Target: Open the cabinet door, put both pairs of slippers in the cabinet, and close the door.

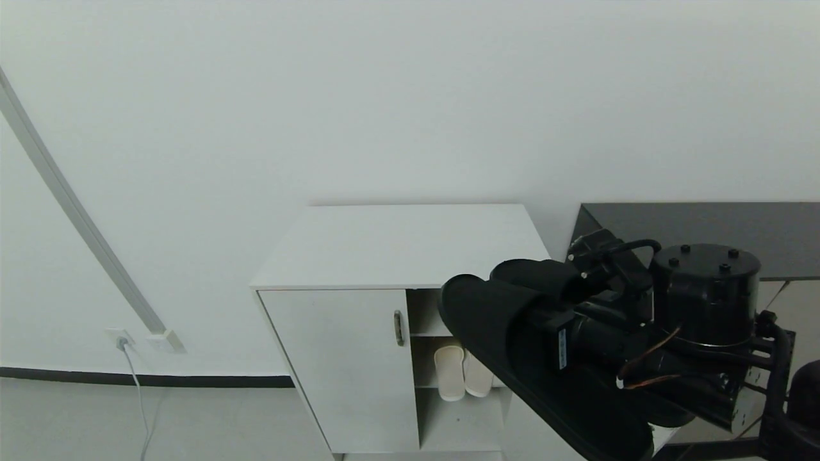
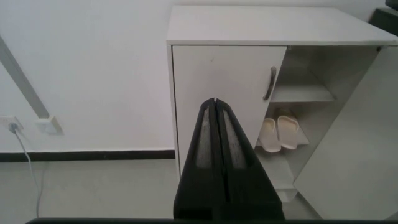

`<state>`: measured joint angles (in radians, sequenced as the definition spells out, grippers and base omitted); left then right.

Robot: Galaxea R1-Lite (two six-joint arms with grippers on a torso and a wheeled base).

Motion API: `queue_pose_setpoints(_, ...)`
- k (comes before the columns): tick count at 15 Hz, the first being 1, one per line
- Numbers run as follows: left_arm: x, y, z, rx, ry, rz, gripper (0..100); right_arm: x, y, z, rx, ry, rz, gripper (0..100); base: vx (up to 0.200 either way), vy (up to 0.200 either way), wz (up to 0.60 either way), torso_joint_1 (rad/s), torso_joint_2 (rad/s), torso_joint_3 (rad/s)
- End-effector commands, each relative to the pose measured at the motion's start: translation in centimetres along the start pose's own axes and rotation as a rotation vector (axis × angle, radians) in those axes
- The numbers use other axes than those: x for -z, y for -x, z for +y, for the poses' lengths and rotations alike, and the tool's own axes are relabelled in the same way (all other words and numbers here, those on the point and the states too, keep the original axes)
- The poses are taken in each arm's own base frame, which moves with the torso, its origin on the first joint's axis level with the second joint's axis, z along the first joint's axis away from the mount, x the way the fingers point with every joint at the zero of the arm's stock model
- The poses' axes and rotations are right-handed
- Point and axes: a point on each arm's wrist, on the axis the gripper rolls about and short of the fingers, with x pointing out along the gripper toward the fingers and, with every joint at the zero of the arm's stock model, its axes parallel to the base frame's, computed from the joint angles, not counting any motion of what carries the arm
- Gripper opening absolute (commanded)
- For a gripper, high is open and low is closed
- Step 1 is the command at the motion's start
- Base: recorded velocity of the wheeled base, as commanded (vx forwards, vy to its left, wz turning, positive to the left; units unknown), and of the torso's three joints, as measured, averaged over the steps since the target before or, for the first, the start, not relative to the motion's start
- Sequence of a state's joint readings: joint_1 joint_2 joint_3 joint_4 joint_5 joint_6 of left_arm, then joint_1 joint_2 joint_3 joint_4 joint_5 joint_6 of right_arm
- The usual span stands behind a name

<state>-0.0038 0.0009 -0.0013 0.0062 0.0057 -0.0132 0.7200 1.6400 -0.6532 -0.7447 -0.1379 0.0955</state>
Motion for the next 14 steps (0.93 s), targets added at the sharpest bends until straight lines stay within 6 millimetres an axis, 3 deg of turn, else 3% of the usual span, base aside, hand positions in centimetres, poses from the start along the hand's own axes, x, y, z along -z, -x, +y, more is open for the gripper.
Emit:
queue_pose_setpoints(1, 0.0, 0.0, 0.0, -0.001, 0.001, 0.002, 0, 0.0, -0.1, 0.0, 0.002, 0.001, -0.006, 0, 0.0, 0.0, 0.0, 0.0, 0.0, 0.0)
queue_pose_setpoints(9, 0.0, 0.0, 0.0, -0.003, 0.001, 0.002, 0, 0.9, 0.1, 0.1, -0.009, 0.024, -0.004, 0, 0.0, 0.0, 0.0, -0.005, 0.01, 0.007)
queue_pose_setpoints(14, 0.0, 0.0, 0.0, -0.004, 0.001, 0.0, 0, 1.2, -0.1, 0.2, -0.012, 0.027, 0.007, 0, 0.0, 0.0, 0.0, -0.152, 0.35, 0.19)
